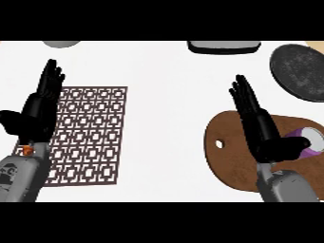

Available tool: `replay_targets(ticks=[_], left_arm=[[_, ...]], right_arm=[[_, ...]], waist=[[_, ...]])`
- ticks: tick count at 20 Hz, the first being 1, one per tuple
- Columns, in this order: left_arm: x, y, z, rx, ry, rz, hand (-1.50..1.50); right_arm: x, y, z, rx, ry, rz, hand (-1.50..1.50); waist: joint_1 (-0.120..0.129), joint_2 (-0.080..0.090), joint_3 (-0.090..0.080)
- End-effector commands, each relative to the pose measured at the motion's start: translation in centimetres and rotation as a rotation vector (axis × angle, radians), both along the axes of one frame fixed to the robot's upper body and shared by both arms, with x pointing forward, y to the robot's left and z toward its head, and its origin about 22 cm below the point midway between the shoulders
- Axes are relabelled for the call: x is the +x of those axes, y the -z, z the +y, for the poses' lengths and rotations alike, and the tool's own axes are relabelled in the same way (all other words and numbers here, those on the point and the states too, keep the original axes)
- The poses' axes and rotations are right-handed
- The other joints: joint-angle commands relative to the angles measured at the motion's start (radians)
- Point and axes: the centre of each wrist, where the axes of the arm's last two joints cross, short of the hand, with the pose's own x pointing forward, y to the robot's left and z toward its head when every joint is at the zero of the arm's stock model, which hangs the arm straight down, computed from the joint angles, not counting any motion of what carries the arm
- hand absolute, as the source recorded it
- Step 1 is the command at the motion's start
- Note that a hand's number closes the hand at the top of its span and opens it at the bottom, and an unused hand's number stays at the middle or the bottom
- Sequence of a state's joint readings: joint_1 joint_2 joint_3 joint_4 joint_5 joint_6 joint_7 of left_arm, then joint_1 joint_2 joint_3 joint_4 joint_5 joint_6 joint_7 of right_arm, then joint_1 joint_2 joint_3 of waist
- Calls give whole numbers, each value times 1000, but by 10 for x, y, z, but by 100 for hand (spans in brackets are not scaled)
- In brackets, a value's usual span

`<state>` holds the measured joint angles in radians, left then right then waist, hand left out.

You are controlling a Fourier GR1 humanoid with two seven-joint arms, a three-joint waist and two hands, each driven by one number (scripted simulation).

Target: Pick the can from the cutting board and place it in the pan

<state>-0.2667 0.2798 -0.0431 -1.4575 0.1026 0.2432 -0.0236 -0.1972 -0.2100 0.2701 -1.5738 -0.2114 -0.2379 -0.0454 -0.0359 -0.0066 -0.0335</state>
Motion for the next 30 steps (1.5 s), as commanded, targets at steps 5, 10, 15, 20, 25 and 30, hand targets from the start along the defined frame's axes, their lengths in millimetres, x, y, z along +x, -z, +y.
replay_targets(ticks=[5, 10, 15, 20, 25, 30], left_arm=[[-1, 3, -2, 5, 32, 34, 0], [-6, 10, 13, -15, 12, 94, 0], [-7, 11, 3, -33, 20, 109, 0], [-3, 3, -6, -37, 70, 106, 0], [2, 0, 6, -25, 48, 98, 0], [7, 1, -4, -18, 89, 91, 0]], right_arm=[[0, -8, -22, -166, -712, 51, 150], [16, -57, -128, -273, -720, -204, -150], [23, -123, -219, -346, -661, -397, -150], [19, -193, -255, -555, -725, -384, -150], [12, -226, -254, -786, -778, -356, -150], [13, -245, -257, -847, -774, -412, -150]], waist=[[95, 28, 40], [30, 19, 44], [32, 19, 44], [62, 23, 42], [73, 26, 40], [87, 28, 37]])
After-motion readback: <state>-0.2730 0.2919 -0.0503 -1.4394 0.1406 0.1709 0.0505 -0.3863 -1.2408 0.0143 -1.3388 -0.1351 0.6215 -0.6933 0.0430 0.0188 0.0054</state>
